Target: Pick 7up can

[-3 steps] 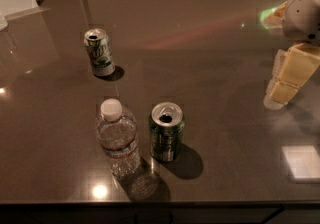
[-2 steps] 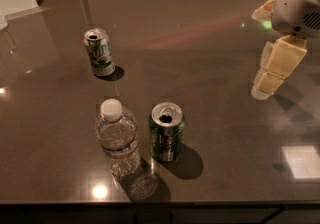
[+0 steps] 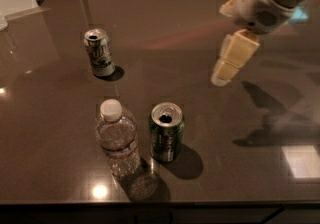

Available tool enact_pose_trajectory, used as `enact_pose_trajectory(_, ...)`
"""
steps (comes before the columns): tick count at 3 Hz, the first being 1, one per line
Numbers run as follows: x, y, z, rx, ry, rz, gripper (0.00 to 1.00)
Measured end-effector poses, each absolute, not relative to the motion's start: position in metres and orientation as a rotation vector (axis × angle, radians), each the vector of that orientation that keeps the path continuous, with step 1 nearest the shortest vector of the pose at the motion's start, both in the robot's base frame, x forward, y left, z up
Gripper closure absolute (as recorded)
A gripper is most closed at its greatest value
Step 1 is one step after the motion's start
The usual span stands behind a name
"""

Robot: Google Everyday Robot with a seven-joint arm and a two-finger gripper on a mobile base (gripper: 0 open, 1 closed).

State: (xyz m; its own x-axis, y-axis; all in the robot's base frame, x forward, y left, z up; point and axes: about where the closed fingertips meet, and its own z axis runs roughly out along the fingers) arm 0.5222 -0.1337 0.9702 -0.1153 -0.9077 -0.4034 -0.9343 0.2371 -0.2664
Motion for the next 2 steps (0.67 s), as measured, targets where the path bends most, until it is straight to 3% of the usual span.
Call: enact_pose_trajectory(2, 0.583, -0.019, 0.951, -1.612, 1.896, 0.245, 0.0)
